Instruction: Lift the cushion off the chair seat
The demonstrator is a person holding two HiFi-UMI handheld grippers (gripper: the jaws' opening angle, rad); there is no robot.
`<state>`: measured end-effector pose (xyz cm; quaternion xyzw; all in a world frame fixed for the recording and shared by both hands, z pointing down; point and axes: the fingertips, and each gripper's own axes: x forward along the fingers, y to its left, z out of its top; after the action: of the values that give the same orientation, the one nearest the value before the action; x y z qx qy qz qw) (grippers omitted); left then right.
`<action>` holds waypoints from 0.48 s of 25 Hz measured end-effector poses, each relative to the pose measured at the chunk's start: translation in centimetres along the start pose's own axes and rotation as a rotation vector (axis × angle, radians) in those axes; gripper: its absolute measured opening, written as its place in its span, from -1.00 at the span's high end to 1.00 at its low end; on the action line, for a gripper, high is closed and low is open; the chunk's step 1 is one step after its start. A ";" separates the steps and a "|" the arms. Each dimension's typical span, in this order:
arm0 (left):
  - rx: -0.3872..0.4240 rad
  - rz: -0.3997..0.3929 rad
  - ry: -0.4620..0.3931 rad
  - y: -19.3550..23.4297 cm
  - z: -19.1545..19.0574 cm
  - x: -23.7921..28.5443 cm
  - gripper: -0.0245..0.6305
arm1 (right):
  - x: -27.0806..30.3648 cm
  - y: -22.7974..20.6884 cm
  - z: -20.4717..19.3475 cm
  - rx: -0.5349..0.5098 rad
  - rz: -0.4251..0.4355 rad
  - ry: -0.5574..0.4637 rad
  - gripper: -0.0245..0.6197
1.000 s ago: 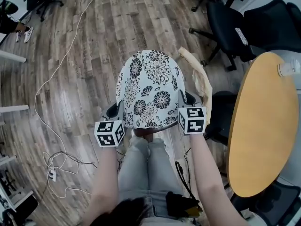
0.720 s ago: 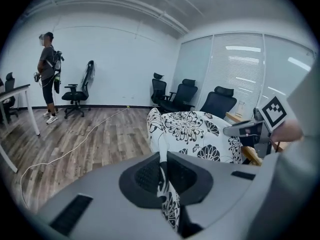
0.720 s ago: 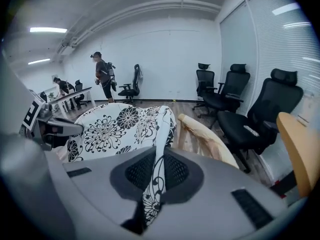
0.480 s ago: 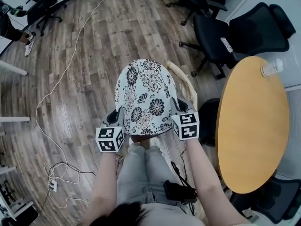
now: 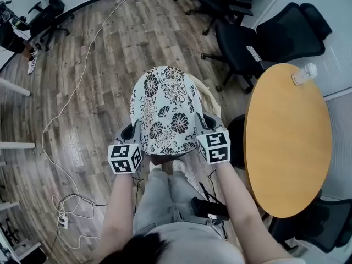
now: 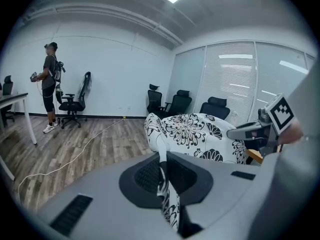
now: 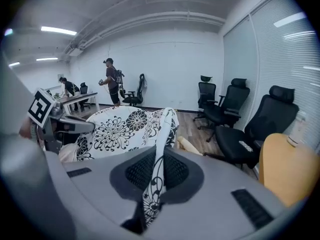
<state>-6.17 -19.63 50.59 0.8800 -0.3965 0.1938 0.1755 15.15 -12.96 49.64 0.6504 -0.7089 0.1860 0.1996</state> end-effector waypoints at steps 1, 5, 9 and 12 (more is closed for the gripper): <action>0.009 -0.004 -0.009 -0.2 0.6 -0.2 0.87 | -0.4 0.0 0.5 -0.002 -0.005 -0.008 0.81; 0.035 -0.020 -0.035 -1.5 2.8 -1.2 0.87 | -2.3 -0.5 2.3 -0.014 -0.023 -0.040 0.81; 0.065 -0.032 -0.064 -2.9 4.7 -2.1 0.87 | -4.0 -1.2 3.9 -0.041 -0.037 -0.069 0.81; 0.088 -0.033 -0.089 -3.5 6.1 -2.6 0.87 | -5.0 -1.6 5.1 -0.086 -0.054 -0.093 0.81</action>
<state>-3.87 -18.63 43.48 0.9010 -0.3806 0.1687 0.1217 16.95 -11.48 42.68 0.6681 -0.7069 0.1195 0.1992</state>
